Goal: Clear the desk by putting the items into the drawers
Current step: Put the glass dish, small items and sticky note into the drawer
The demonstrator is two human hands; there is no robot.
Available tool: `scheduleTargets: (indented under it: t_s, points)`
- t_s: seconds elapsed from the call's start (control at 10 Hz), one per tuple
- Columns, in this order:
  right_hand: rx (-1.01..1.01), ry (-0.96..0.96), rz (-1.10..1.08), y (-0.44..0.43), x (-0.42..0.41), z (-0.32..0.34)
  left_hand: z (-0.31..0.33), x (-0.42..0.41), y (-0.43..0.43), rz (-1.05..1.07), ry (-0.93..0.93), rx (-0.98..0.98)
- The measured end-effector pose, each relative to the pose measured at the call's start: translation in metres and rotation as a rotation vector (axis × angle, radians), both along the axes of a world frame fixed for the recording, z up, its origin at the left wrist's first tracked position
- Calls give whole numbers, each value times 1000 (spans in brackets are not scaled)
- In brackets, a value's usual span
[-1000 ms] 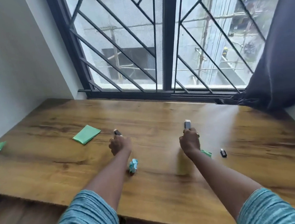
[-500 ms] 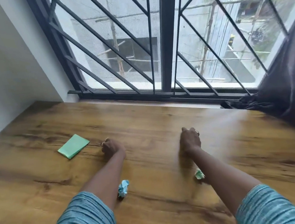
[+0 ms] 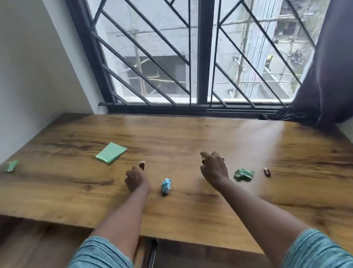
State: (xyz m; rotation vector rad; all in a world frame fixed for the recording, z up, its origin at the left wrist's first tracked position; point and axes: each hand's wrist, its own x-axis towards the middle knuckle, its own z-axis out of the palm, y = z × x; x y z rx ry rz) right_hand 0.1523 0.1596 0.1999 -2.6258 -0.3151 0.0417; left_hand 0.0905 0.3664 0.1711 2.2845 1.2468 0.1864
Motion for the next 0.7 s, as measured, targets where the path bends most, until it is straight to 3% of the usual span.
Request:
scheduleTargets:
  t_s: [0.7]
  points:
    - [143,-59,122,36,-283,-12,-15,-289,43,-54,-80,31]
